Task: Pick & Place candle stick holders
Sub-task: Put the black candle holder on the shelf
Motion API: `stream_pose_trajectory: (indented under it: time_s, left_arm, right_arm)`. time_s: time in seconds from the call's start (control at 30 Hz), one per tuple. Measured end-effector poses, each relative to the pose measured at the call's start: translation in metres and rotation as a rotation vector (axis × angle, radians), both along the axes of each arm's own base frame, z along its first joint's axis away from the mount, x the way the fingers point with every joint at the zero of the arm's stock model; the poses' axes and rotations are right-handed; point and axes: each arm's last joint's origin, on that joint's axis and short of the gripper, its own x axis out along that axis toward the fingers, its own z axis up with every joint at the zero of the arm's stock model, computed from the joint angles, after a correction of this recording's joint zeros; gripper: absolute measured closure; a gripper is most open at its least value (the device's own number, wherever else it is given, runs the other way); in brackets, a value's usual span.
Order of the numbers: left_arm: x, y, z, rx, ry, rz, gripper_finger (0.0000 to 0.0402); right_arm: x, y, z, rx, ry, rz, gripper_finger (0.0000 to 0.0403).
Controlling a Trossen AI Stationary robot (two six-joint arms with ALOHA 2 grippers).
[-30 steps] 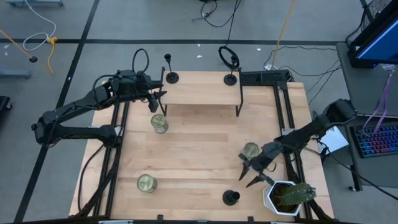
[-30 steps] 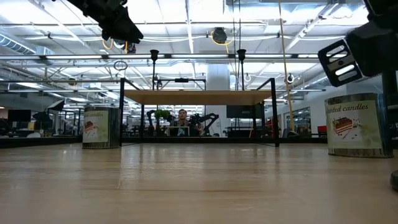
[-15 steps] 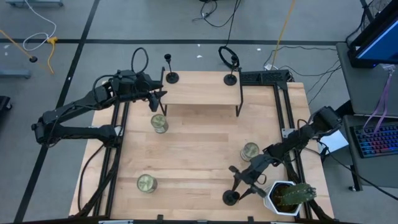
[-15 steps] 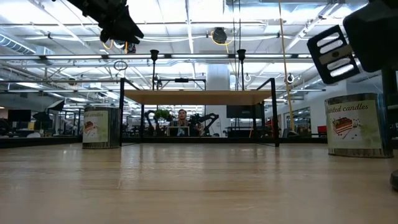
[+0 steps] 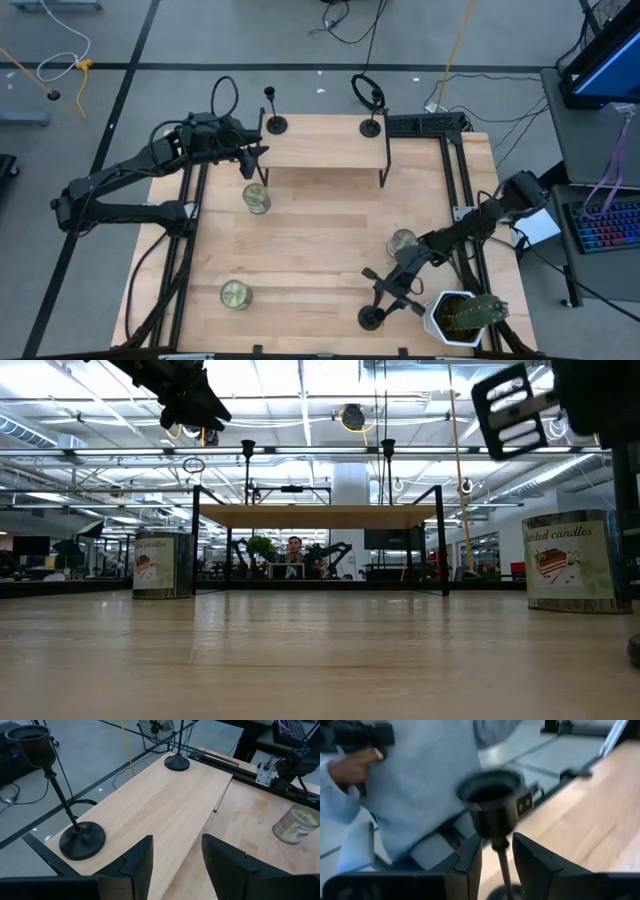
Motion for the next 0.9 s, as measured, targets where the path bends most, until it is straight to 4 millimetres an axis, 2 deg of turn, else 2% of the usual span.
stream_pose_trajectory:
  time_s: [0.3, 0.4, 0.5, 0.63, 0.77, 0.9]
  left_arm:
    - [0.0, 0.0, 0.0, 0.003, 0.002, -0.004, 0.0227]
    - [0.0, -0.001, 0.0, 0.005, 0.004, -0.007, 0.0227]
    - [0.0, 0.0, 0.0, 0.008, 0.0, -0.001, 0.0227]
    - [0.002, 0.001, 0.004, 0.032, -0.035, 0.011, 0.0227]
    - [0.003, 0.001, 0.007, 0.052, -0.068, 0.01, 0.0227]
    - [0.003, 0.001, 0.009, 0.057, -0.083, 0.003, 0.0227]
  right_arm:
    - [0.006, 0.003, -0.009, -0.061, -0.042, 0.038, 0.0272]
    - [0.006, 0.003, -0.011, -0.081, -0.059, 0.043, 0.0287]
    - [0.01, -0.002, -0.012, -0.083, -0.073, 0.028, 0.0326]
    - [0.016, -0.015, -0.01, -0.069, -0.081, 0.015, 0.0388]
    - [0.024, -0.035, -0.004, -0.02, -0.117, 0.04, 0.0384]
    - [0.031, -0.065, 0.02, 0.003, -0.234, -0.023, 0.0392]
